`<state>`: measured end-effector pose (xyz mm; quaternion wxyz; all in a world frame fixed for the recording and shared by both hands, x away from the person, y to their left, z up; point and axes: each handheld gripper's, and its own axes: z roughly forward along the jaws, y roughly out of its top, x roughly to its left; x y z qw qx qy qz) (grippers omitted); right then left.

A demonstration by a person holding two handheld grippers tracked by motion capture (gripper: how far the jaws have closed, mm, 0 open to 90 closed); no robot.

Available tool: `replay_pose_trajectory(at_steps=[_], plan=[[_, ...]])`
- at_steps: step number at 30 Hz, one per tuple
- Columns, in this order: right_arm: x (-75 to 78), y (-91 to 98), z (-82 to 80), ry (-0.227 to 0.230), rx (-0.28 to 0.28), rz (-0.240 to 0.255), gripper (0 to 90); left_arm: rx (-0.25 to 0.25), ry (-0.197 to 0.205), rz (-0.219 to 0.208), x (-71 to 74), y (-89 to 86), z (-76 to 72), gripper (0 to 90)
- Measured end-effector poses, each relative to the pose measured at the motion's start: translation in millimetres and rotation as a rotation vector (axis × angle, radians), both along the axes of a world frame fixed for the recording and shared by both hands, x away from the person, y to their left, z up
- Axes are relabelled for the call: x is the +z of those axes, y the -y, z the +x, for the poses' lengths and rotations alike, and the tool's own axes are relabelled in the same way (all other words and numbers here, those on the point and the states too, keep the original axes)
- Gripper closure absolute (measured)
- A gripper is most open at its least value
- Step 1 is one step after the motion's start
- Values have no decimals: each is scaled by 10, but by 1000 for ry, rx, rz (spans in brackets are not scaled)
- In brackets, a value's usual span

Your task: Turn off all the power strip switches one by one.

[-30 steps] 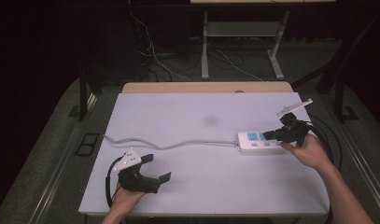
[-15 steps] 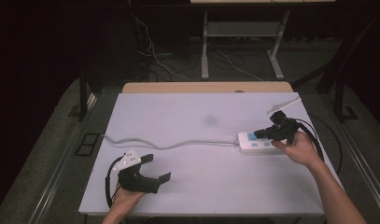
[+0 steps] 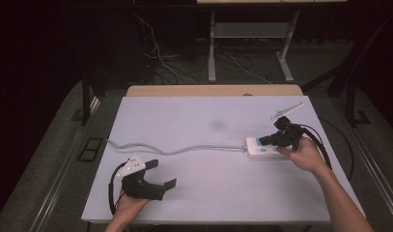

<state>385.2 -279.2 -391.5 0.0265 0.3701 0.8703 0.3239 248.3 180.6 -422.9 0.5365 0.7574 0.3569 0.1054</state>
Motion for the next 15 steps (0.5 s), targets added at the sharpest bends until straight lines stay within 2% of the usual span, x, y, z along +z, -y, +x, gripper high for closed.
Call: replay_pose_trajectory(at_steps=[6, 9, 15], plan=[[-138, 17, -8, -32, -4, -26, 900, 3, -2, -1, -1, -12, 3, 0], [-194, 41, -12, -41, -11, -24, 900, 2, -2, 1, -2, -8, 2, 0], [-209, 77, -12, -38, -14, -7, 900, 2, -3, 4, -4, -4, 3, 0]])
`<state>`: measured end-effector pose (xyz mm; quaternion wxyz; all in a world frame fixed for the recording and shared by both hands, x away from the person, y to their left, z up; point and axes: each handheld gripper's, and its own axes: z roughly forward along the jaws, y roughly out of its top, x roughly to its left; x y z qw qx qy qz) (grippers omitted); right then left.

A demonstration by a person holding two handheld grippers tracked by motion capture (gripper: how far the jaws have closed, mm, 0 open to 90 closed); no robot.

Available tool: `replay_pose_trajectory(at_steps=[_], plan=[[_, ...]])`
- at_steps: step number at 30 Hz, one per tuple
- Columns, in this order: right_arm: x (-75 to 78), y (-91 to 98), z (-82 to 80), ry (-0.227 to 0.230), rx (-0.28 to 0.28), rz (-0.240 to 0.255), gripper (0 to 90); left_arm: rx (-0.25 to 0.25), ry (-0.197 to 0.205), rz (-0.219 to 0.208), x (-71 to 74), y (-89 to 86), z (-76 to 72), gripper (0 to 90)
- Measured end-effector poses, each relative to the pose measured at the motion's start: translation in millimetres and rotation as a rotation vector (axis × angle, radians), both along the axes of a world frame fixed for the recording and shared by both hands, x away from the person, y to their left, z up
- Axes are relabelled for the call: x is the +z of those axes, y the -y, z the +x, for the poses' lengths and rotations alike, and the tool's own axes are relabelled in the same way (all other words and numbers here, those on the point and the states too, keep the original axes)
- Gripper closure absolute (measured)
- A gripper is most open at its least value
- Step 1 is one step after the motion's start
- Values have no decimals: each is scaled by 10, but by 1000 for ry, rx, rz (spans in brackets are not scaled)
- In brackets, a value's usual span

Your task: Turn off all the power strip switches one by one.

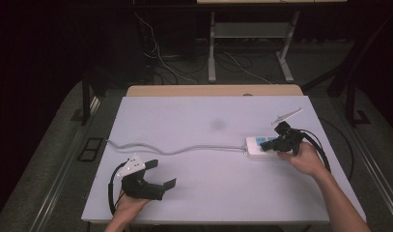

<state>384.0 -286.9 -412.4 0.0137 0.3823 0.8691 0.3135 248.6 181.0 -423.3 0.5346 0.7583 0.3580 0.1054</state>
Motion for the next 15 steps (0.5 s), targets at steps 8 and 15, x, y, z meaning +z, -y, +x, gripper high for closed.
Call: replay_pose_trajectory(at_steps=[8, 15], plan=[[-16, 16, -11, 12, 4, 11, 900, -4, 0, 2, 0, 5, -1, 0], [-26, 17, -20, 12, -6, 15, 900, -7, 4, 0, 5, 21, -8, 0]])
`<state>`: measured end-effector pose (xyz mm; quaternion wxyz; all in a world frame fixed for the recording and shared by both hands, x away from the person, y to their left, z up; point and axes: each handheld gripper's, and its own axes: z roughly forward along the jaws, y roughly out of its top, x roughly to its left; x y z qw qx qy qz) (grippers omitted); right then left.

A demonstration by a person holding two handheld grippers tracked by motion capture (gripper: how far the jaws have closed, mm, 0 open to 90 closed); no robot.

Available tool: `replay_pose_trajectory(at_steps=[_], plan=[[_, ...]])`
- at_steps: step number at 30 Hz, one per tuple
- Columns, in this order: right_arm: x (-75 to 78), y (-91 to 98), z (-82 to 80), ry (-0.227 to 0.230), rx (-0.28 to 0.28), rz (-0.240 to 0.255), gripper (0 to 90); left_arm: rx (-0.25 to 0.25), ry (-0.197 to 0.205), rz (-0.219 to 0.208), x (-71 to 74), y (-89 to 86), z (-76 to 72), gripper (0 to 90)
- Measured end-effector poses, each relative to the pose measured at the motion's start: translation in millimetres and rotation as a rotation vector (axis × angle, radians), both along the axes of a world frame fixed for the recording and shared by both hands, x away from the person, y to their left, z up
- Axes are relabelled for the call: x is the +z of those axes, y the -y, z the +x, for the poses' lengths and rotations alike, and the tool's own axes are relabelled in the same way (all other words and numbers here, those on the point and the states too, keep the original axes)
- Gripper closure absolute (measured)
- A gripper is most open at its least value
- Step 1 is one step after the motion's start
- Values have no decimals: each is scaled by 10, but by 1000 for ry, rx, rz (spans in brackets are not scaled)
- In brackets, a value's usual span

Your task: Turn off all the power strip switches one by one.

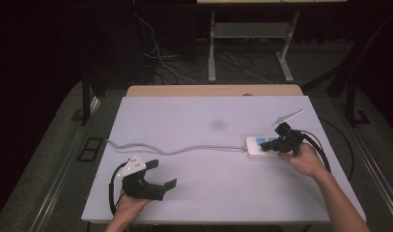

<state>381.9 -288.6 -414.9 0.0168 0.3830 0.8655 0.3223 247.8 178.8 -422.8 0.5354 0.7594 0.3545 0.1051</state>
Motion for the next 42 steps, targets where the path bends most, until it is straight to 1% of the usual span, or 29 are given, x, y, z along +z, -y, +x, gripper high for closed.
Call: replay_pose_trajectory(at_steps=[1, 3, 7, 14, 22, 24, 25, 27, 28, 29, 32, 35, 37, 38, 39, 40, 42], plan=[[-11, 6, -1, -3, -3, 3, 900, -1, 1, 0, 4, 2, -6, 0], [-28, 25, -15, 2, -11, 26, 900, -1, 0, 0, 3, 1, -9, 0], [-35, 32, -30, 10, -15, 33, 900, 0, -1, 0, 1, -2, -4, 0], [-37, 36, -32, 14, -12, 35, 900, 2, -2, 0, -4, -3, 1, 0], [-18, 14, -28, 18, -10, 14, 900, 3, -2, -4, 1, -14, 4, 0], [-15, 18, -28, 17, -10, 16, 900, 3, -1, -5, 1, -14, 3, 0], [10, 32, -36, 22, -18, 40, 900, 3, -2, -5, 0, -14, 3, 0], [29, 38, -36, 26, -21, 21, 900, 5, -3, -7, -1, -15, 5, 0], [30, 42, -41, 26, -21, 19, 900, 4, -2, -8, 1, -16, 5, 0], [38, 47, -49, 26, -25, 23, 900, 5, -1, -10, 2, -16, 3, 0], [95, 63, -78, 47, -38, 54, 900, 7, -4, -10, 0, -17, 4, 0], [151, 80, -111, 64, -54, 71, 896, 5, -3, -12, 1, -15, 2, 0], [182, 92, -143, 76, -71, 80, 858, 4, -1, -11, 2, -13, -1, 0], [182, 92, -143, 76, -71, 80, 858, 4, -1, -11, 2, -13, -1, 0], [217, 108, -184, 88, -96, 97, 805, 4, -1, -12, 6, -12, -5, 0], [229, 114, -199, 91, -104, 106, 784, 3, -1, -12, 7, -12, -5, 0], [258, 127, -241, 100, -126, 131, 705, 4, -1, -14, 7, -10, -6, 0]])
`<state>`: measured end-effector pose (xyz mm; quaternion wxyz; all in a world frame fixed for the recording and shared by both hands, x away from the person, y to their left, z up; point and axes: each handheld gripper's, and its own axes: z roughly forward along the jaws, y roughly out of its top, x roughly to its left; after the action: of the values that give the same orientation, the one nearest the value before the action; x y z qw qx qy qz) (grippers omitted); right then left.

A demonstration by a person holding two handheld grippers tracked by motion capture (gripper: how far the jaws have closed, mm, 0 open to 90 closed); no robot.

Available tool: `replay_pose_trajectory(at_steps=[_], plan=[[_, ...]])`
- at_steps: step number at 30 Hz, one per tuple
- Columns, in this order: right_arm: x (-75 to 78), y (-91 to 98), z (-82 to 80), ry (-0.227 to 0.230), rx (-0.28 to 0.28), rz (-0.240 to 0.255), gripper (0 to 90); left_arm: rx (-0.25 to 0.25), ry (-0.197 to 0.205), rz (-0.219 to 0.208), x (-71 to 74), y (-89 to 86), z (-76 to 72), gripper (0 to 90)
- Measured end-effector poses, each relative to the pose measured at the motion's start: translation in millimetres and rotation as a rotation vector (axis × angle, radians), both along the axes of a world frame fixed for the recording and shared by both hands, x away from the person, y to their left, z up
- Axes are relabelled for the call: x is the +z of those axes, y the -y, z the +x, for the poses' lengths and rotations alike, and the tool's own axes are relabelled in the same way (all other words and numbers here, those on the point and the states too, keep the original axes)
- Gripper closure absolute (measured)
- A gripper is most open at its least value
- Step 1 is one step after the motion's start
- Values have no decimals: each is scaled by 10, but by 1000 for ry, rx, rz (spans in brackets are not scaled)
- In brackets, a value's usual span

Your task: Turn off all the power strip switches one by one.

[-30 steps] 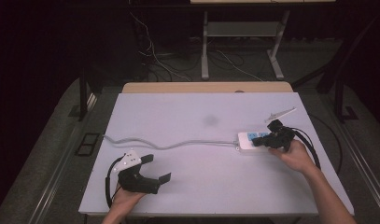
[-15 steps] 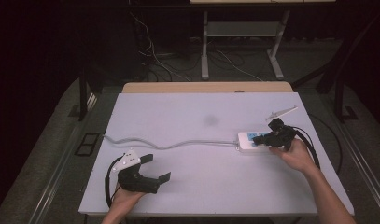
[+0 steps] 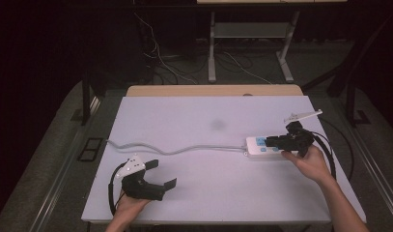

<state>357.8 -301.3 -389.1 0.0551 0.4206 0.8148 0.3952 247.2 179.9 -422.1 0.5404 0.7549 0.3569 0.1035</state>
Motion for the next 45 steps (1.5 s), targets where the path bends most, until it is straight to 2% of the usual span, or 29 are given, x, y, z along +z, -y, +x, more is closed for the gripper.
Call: replay_pose_trajectory(at_steps=[3, 8, 10, 12, 13, 14, 16, 17, 18, 28, 37, 45], plan=[[28, 12, -71, 10, -30, 29, 614, 0, 1, -3, 2, 2, -2, 0], [35, 21, -199, 44, -66, 36, 437, 0, 2, -6, 6, -3, -4, 0], [32, 24, -249, 51, -84, 44, 353, 1, 2, -7, 7, -2, -5, 0], [25, 28, -303, 52, -107, 62, 227, 2, 3, -9, 9, -1, -8, 0], [18, 35, -331, 53, -108, 75, 146, 2, 3, -10, 9, 0, -9, 0], [13, 39, -363, 56, -102, 88, 102, 2, 3, -10, 9, 0, -9, 0], [5, 43, -435, 71, -111, 108, 94, 3, 3, -9, 11, 2, -11, 0], [-1, 42, -468, 74, -115, 116, 28, 3, 4, -8, 12, 2, -12, 0], [-12, 39, -497, 71, -102, 121, 7, 4, 3, -9, 13, 2, -13, 0], [-109, 6, -777, 71, -71, 176, 4, 4, 4, -6, 14, 1, -17, 0], [-276, -61, -969, 81, -40, 173, 5, 2, 1, -6, 8, 4, -19, 0], [-332, -114, -1129, 105, -33, 153, 5, -5, -8, 3, -1, 9, -15, 0]])
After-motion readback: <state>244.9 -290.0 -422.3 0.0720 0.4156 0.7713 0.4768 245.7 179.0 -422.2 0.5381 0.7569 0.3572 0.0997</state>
